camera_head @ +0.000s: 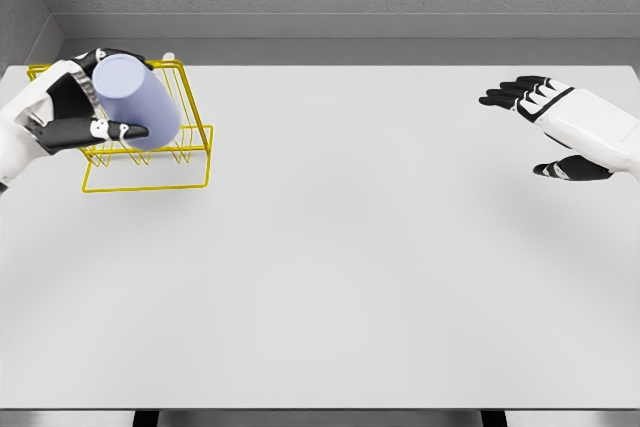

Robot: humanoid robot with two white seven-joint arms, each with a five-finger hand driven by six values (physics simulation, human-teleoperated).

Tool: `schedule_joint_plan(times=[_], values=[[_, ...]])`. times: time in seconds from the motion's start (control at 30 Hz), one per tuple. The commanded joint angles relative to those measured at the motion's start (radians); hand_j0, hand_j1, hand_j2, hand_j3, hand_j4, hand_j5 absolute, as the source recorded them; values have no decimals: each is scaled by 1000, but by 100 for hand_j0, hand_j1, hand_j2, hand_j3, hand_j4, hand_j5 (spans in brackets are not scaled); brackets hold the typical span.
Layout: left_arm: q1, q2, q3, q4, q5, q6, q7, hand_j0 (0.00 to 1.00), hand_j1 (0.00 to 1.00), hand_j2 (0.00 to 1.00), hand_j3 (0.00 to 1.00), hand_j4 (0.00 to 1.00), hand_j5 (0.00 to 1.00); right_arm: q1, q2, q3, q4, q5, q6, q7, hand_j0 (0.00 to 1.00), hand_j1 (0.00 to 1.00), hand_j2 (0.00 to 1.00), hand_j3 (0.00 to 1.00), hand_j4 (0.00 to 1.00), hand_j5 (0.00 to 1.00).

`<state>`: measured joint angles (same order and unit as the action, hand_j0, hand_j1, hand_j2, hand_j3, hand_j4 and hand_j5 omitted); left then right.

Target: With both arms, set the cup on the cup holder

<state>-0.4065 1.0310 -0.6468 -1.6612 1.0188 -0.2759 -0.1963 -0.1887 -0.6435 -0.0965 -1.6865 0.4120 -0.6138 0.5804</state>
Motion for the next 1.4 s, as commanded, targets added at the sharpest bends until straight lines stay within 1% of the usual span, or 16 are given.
schedule_joint_plan(times=[0.0,0.3,0.37,0.4,0.43,0.47,0.5,0.57,0.67,0.7,1.37], values=[[0,1,1,4,4,0,0,63,63,63,63,63,63,0,-1,0,-2,-7,3,-1,100,100,100,100,100,100],[3,1,1,4,4,1,0,63,63,63,63,63,63,0,-1,0,1,-6,3,-1,100,100,100,100,100,100],[3,1,1,4,4,1,0,65,65,65,65,65,65,0,1,0,-4,-7,3,-1,100,100,100,100,100,100],[3,1,1,4,4,1,0,68,68,68,68,68,68,0,1,0,-2,-7,3,-1,100,100,100,100,100,100],[3,1,1,6,4,4,0,74,74,74,74,74,74,0,1,0,-2,-7,3,-1,100,100,100,100,100,100],[3,1,1,8,4,7,0,84,84,84,84,84,84,0,1,0,-2,-7,3,-1,100,100,100,100,100,100],[2,1,1,8,3,9,0,89,89,89,89,89,89,0,1,0,-2,-7,3,-1,100,100,100,100,100,100],[2,1,1,9,3,9,0,93,93,93,93,93,93,0,1,0,-4,-7,3,-1,100,100,100,100,100,100],[-2,1,1,17,3,9,0,95,95,95,95,95,95,0,1,0,-2,-7,3,-1,100,100,100,100,100,100],[-2,1,1,17,3,9,0,97,97,97,97,97,97,0,1,0,-2,-7,3,-1,100,100,100,100,100,100],[-8,11,1,0,0,3,0,100,100,100,100,100,100,12,-1,-16,2,-6,3,-1,100,100,100,100,100,100]])
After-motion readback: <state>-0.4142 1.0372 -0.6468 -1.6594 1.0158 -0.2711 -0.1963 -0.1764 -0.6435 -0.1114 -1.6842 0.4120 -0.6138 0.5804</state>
